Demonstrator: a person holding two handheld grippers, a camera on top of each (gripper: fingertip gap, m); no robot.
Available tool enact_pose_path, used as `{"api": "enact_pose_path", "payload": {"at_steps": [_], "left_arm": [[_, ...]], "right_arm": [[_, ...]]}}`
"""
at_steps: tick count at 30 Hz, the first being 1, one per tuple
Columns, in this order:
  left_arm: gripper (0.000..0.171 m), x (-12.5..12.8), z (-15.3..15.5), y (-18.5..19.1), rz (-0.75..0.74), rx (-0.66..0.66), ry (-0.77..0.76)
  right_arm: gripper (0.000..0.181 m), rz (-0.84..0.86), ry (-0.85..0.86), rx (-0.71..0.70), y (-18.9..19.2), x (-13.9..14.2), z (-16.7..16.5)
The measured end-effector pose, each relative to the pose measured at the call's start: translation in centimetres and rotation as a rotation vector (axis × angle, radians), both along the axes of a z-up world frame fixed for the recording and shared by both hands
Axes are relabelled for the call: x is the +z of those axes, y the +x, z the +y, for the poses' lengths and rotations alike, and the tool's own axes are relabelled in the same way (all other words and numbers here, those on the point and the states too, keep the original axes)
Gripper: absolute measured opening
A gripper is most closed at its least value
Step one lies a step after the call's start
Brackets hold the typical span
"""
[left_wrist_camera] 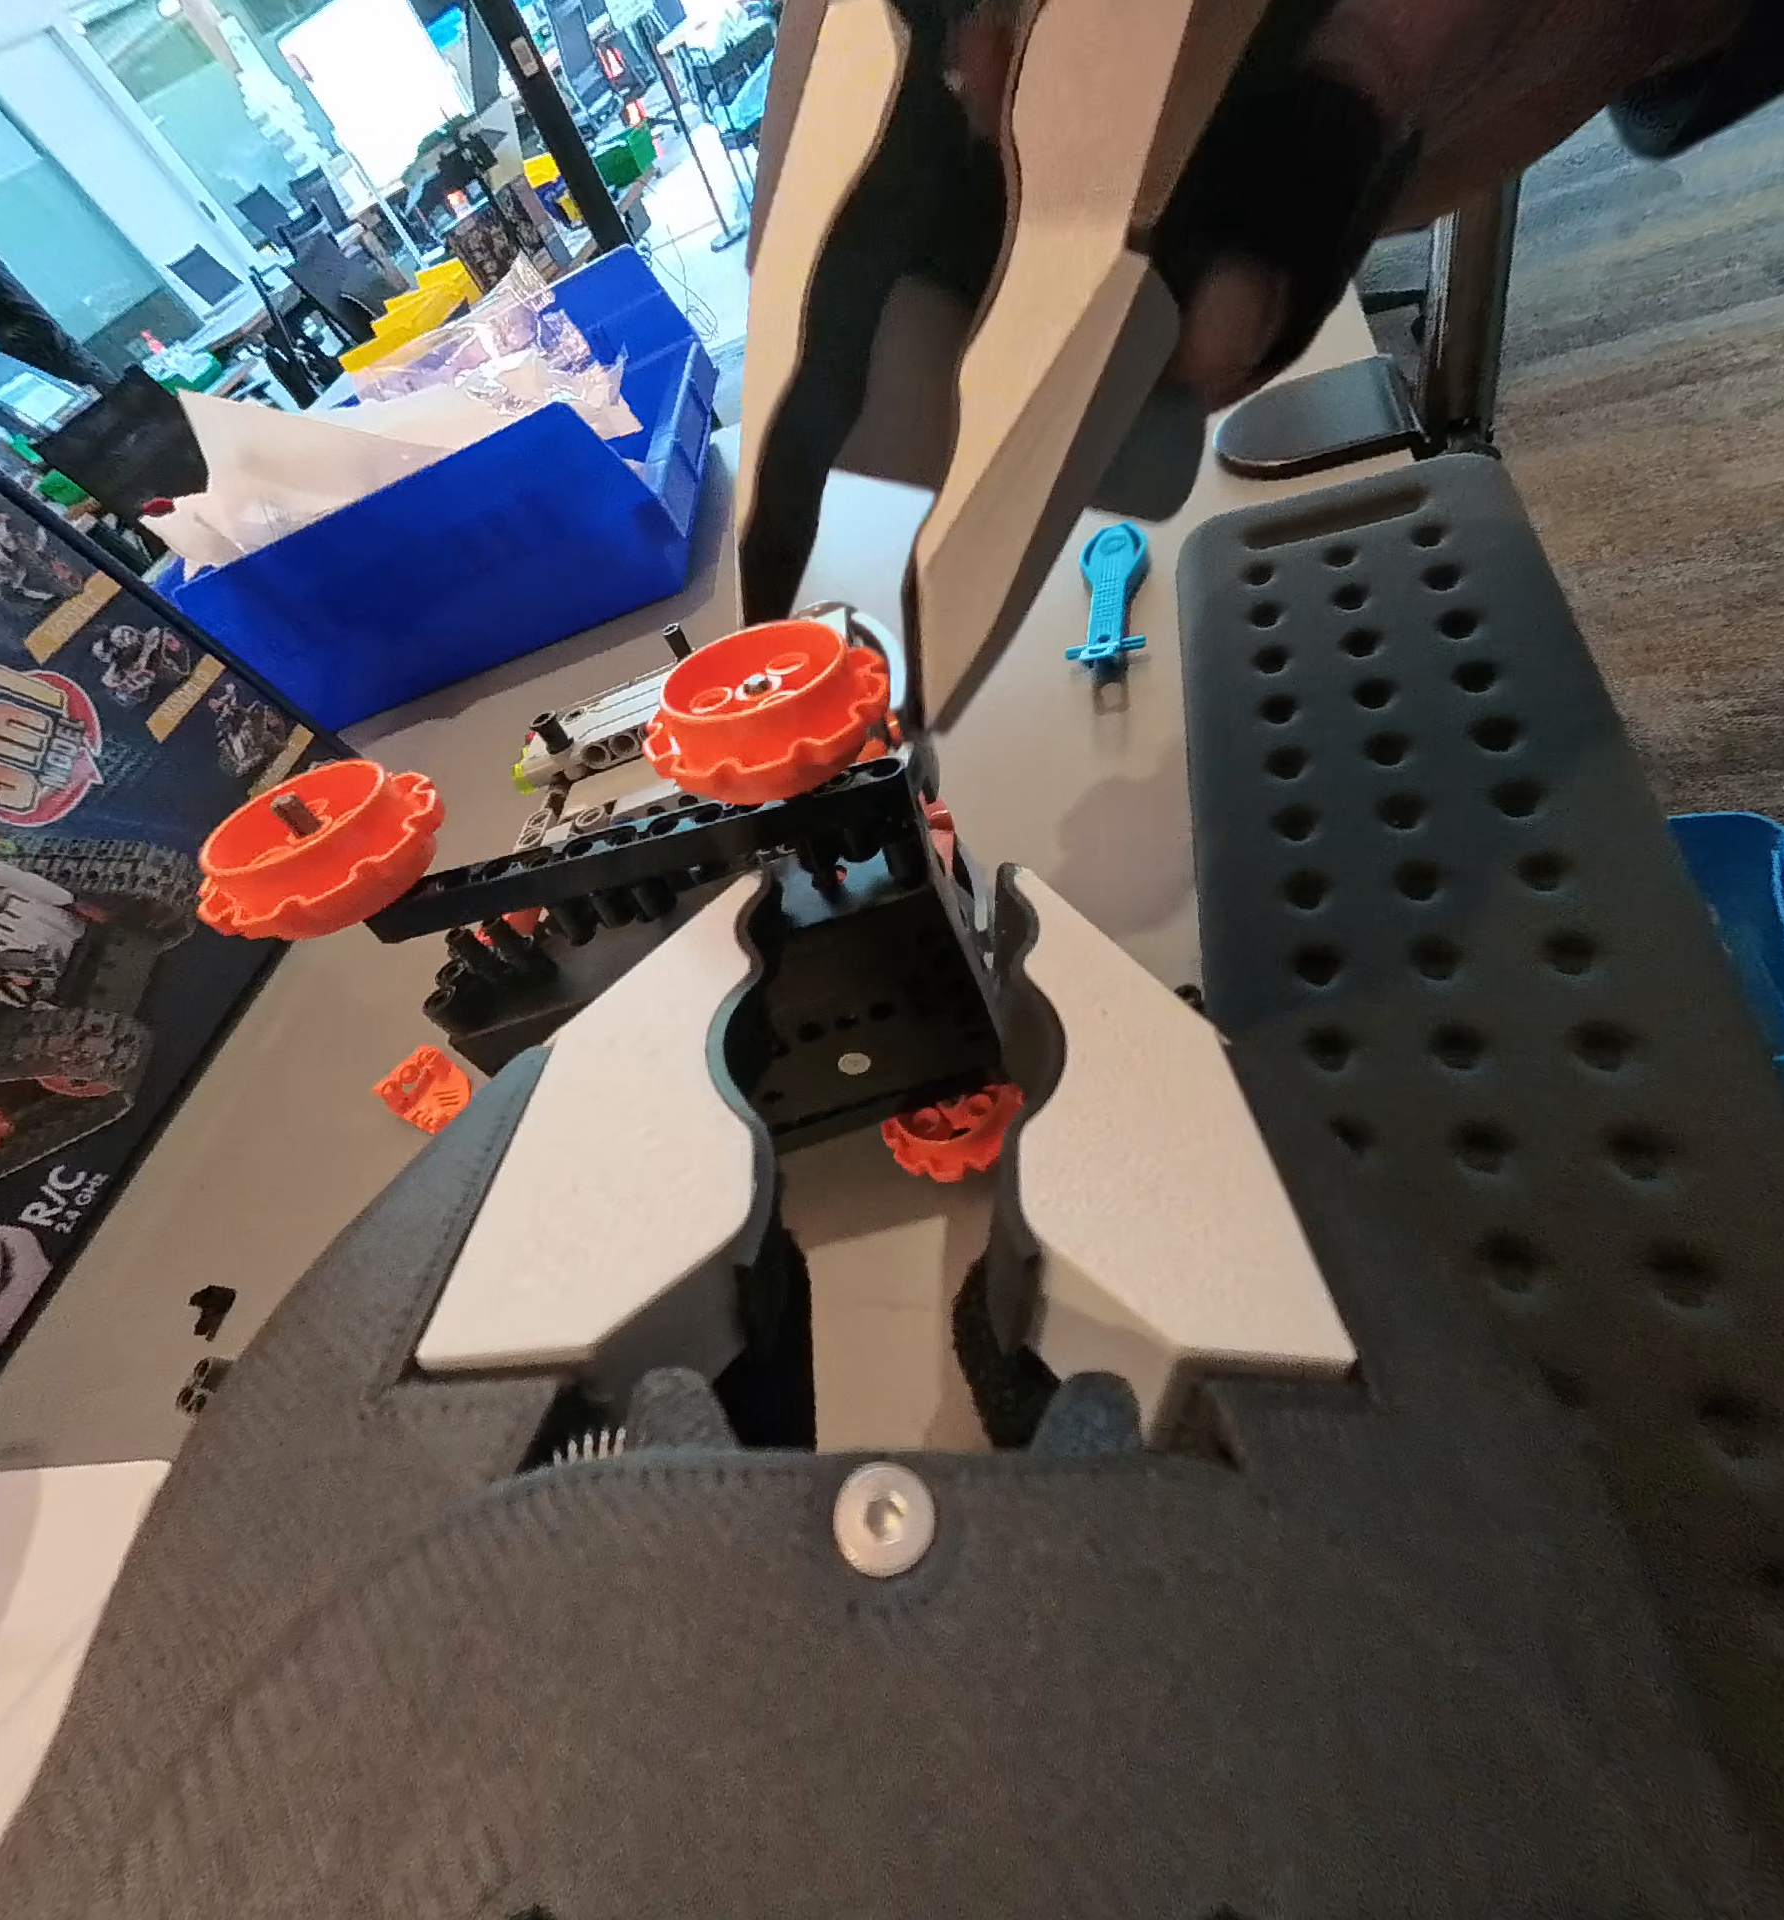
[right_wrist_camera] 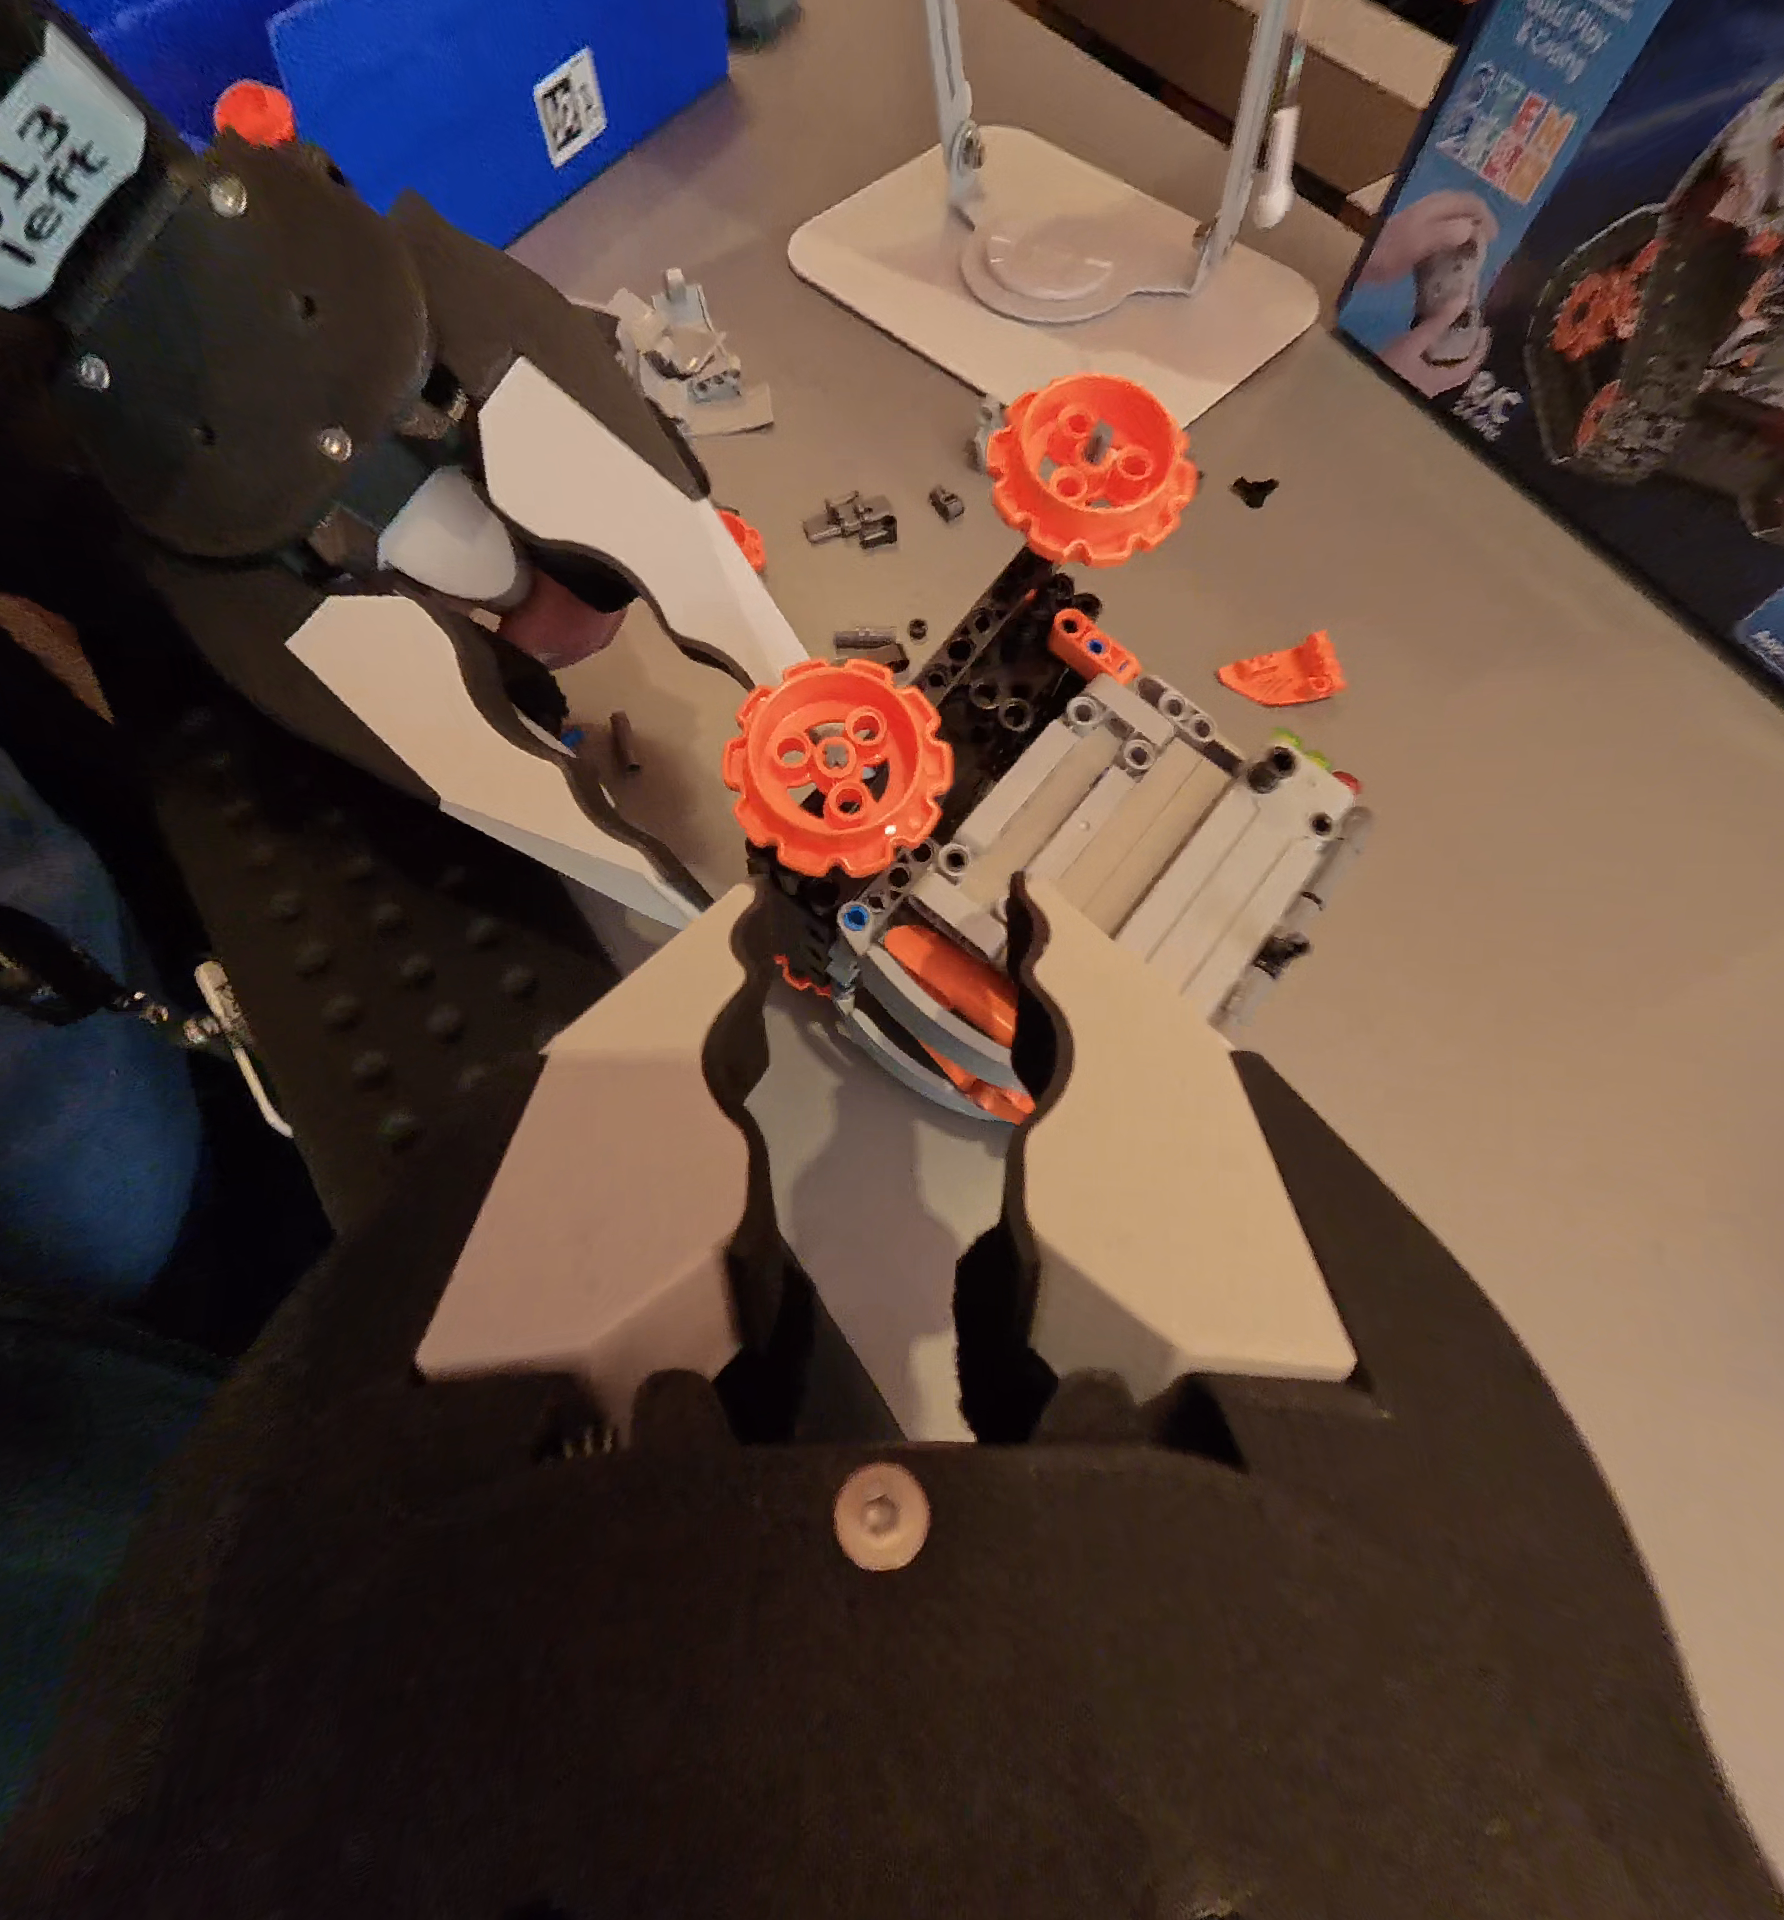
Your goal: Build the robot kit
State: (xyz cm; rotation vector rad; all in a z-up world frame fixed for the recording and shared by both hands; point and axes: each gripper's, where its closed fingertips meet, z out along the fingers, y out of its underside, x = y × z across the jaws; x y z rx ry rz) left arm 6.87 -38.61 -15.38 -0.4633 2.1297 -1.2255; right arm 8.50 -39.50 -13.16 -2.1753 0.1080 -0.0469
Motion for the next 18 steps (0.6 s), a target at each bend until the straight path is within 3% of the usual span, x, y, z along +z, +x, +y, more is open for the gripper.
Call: {"api": "enact_pose_path", "payload": {"at_steps": [7,18], "left_arm": [[0.026,0.0,-0.4,0.6,0.020,0.032,-0.024],[0.023,0.0,-0.5,1.3,0.057,0.019,-0.054]], "right_arm": [[0.020,0.031,-0.006,0.068,-1.0,-1.1,1.0],[0.013,0.127,0.113,0.098,-1.2,-1.2,1.4]]}}
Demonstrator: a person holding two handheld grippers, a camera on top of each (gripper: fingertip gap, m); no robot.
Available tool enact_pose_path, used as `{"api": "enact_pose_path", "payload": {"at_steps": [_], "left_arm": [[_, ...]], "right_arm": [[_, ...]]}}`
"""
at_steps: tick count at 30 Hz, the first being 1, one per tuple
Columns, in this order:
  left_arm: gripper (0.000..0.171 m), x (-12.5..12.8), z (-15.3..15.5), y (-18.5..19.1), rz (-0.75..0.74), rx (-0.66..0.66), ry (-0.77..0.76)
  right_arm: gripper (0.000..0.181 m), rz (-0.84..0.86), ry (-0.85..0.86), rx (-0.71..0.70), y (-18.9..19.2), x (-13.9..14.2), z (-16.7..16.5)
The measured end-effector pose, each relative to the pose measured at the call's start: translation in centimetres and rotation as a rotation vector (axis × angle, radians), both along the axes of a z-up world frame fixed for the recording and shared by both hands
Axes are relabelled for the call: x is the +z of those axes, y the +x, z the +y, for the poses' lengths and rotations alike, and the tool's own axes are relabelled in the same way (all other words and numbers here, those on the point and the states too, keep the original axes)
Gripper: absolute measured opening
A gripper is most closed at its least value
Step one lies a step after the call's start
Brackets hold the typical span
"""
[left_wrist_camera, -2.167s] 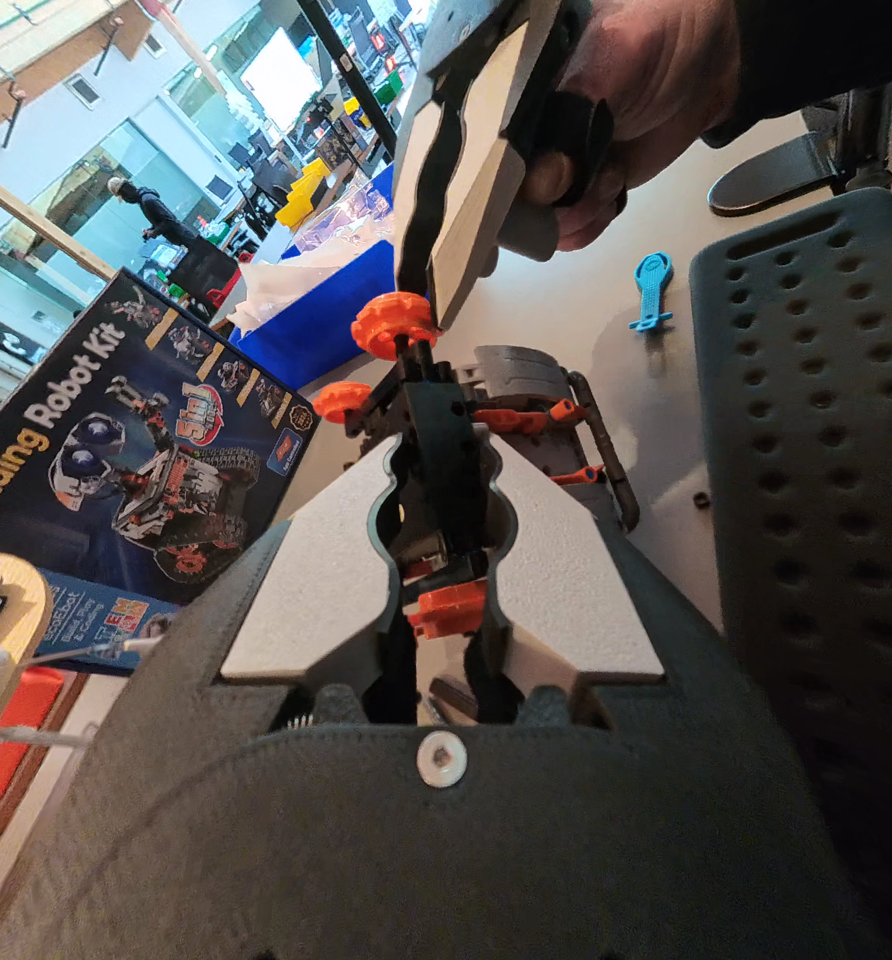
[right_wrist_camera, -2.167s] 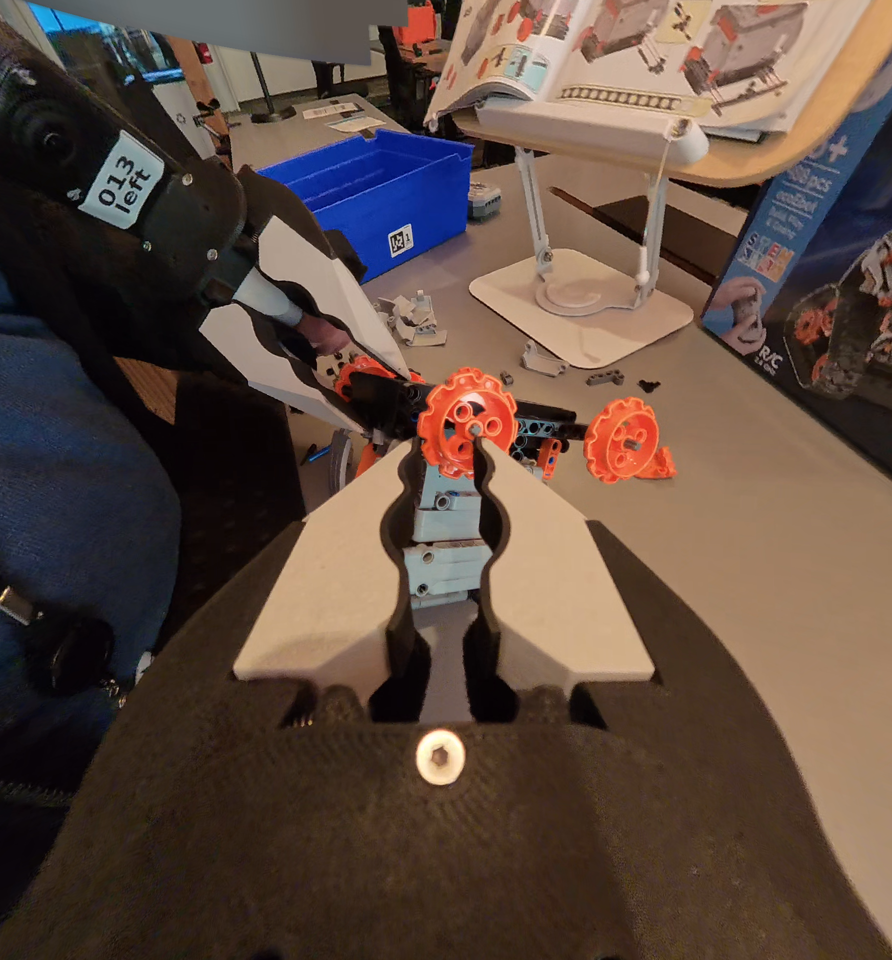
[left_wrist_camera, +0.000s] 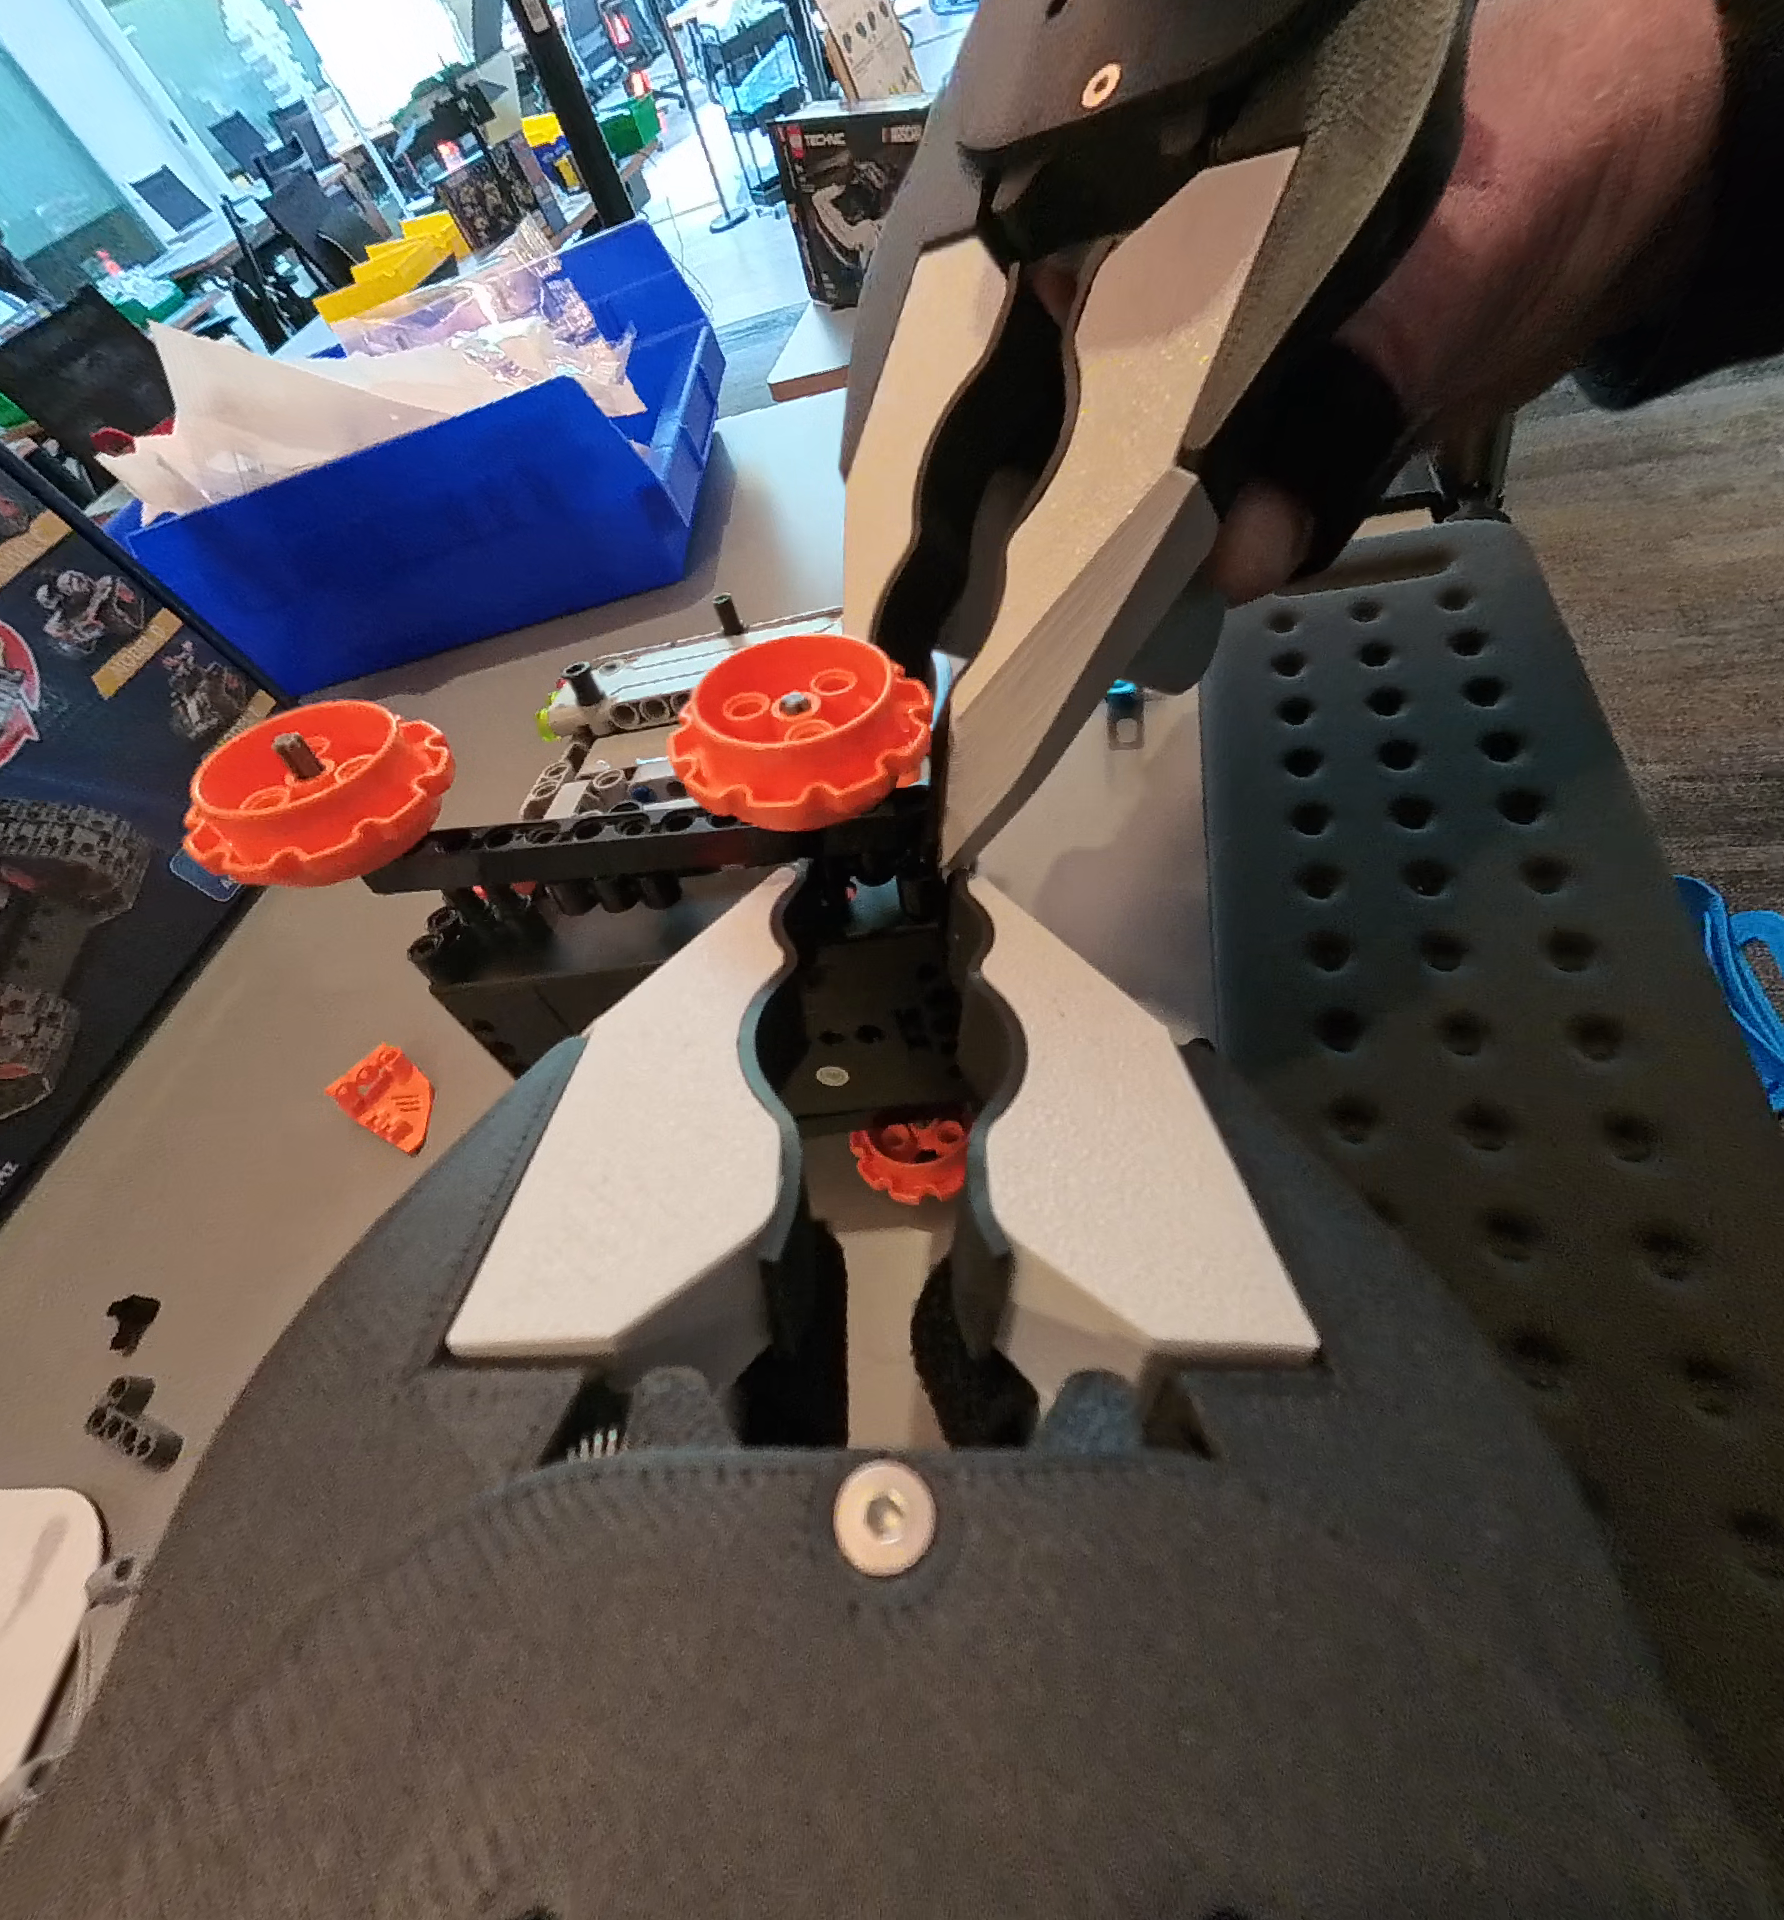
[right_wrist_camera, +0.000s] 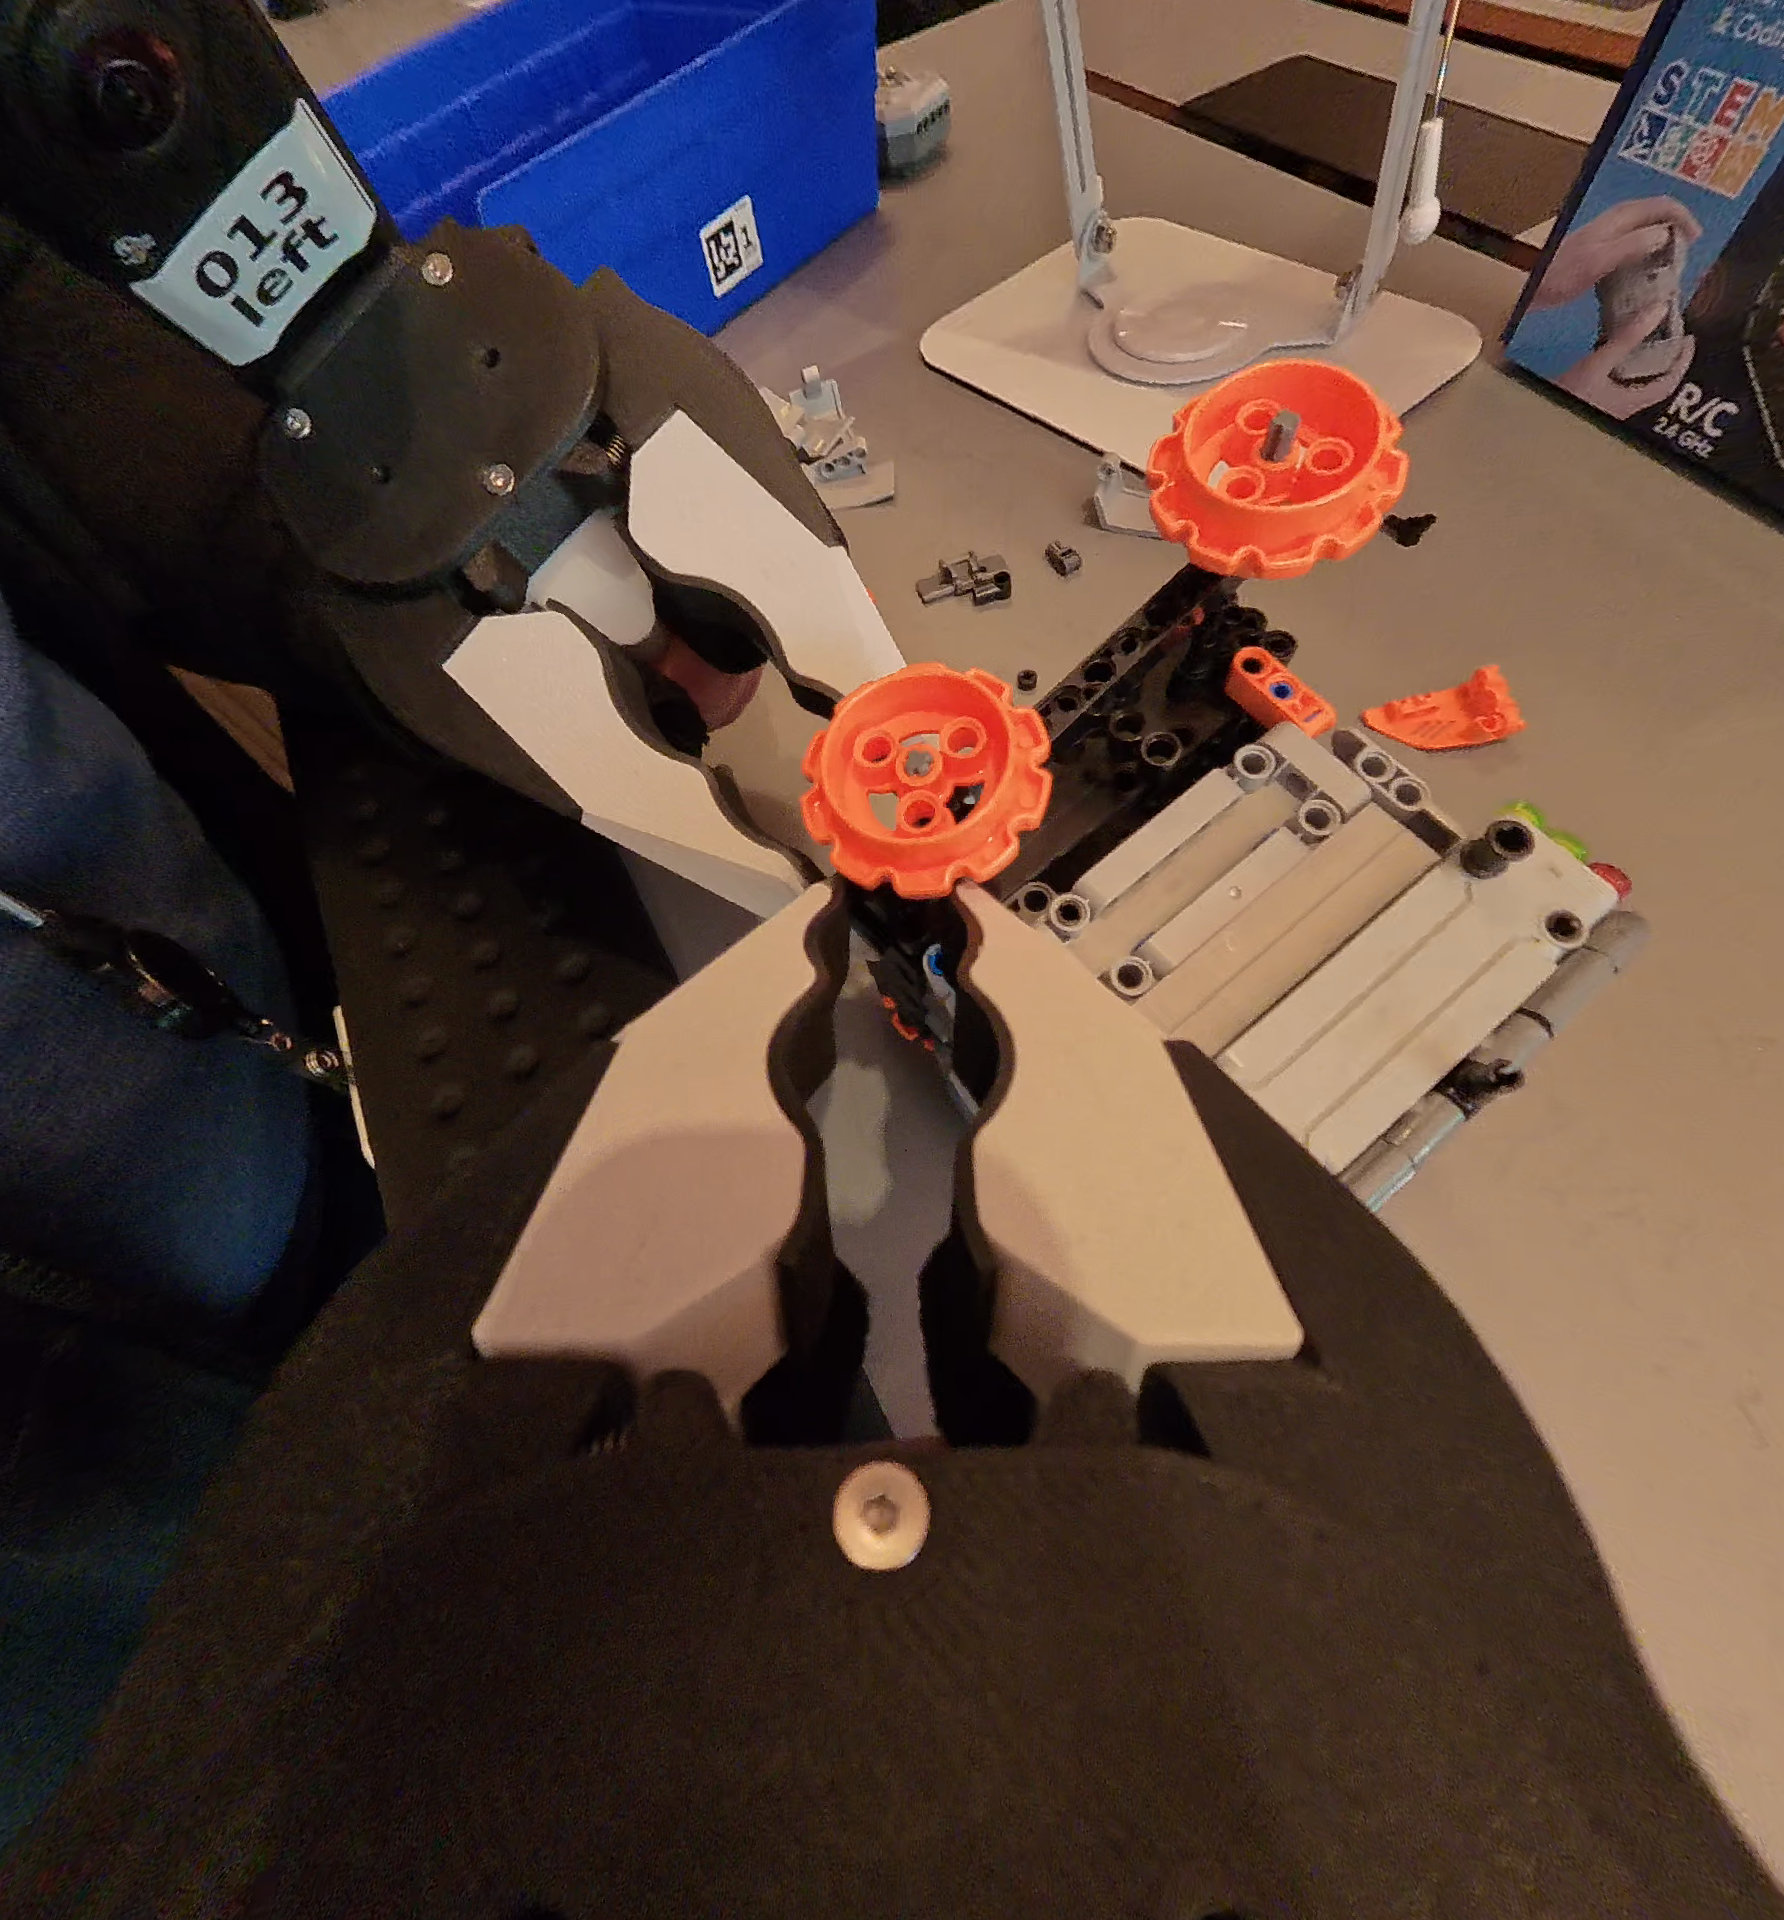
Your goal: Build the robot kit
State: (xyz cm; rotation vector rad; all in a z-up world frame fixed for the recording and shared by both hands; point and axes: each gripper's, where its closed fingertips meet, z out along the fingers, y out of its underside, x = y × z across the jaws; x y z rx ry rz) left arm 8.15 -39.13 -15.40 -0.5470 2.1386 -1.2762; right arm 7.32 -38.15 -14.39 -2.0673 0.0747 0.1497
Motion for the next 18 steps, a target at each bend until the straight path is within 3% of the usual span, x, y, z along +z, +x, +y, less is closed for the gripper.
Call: {"api": "enact_pose_path", "payload": {"at_steps": [6,8,10,11,13,15,18], "left_arm": [[0.023,0.0,-0.1,0.1,0.026,-0.027,-0.028],[0.024,0.2,-0.1,0.2,0.023,-0.048,-0.031],[0.029,0.4,0.5,0.2,0.026,-0.052,-0.040],[0.045,0.7,1.3,0.4,0.006,-0.035,-0.034],[0.061,1.0,2.9,0.3,-0.006,-0.035,-0.054],[0.097,1.0,4.5,1.2,0.010,-0.006,-0.081],[0.146,-1.1,4.5,2.6,0.171,0.002,-0.101]], "right_arm": [[0.016,0.011,-0.014,0.014,0.3,0.0,-0.2],[0.033,0.007,-0.021,-0.022,0.8,0.1,-0.5],[0.033,-0.013,-0.053,-0.044,1.0,0.1,-1.1],[0.033,-0.030,-0.076,-0.058,1.2,0.0,-1.4],[0.034,-0.028,-0.081,-0.090,1.2,0.3,-1.7],[0.035,-0.033,-0.104,-0.112,1.0,0.2,-1.8],[0.034,-0.043,-0.101,-0.161,1.1,0.1,-1.9]]}}
